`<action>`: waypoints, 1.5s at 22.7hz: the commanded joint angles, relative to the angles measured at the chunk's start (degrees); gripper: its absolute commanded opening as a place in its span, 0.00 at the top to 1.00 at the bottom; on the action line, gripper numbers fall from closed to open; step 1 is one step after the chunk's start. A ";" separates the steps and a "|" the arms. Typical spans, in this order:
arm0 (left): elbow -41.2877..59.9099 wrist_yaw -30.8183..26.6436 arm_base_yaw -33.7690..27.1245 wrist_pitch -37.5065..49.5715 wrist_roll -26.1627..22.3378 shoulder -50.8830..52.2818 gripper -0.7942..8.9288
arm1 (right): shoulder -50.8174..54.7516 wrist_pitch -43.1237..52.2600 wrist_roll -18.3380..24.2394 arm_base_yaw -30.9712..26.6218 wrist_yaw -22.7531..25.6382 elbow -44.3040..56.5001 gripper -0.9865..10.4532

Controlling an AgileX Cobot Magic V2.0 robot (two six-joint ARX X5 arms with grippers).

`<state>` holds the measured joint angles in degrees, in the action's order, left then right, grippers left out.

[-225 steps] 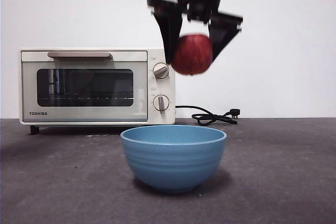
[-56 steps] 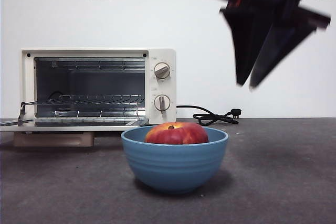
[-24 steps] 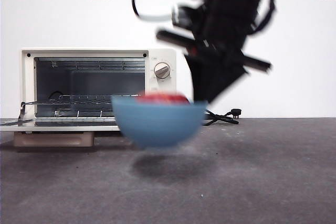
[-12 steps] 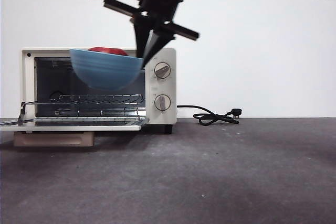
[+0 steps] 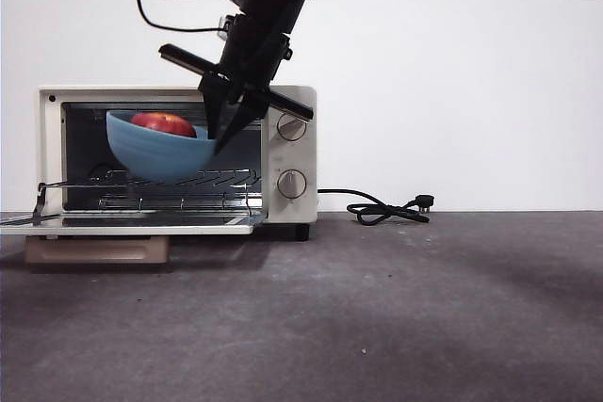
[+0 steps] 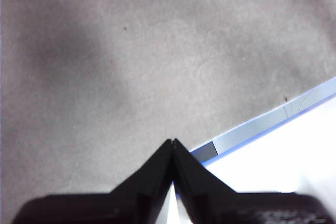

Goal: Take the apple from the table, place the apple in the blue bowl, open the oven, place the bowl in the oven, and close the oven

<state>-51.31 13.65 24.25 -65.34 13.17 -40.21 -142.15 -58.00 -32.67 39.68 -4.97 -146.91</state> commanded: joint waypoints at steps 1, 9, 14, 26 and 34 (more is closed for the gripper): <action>0.24 -0.15 0.22 -0.20 0.09 0.50 0.92 | -0.22 1.55 -4.33 -1.07 -0.15 -0.37 0.92; 0.24 -0.17 0.22 -0.81 -0.98 0.52 0.92 | -0.26 2.45 -7.76 -4.17 3.67 -0.33 0.92; 0.24 -0.17 0.22 -0.59 -0.98 0.46 0.92 | -0.26 4.39 -8.37 -4.44 5.20 -0.33 0.92; 0.24 -0.17 0.22 -0.55 -0.94 0.46 0.92 | -1.29 5.27 -8.28 -4.42 3.41 -0.33 0.92; 0.24 -0.15 0.22 -0.61 -0.94 0.46 0.92 | -1.40 5.70 -8.28 -4.42 2.84 -0.33 0.92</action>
<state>-51.31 13.65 24.29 -65.98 12.93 -39.88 -142.34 -53.52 -40.32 35.14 -1.91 -146.93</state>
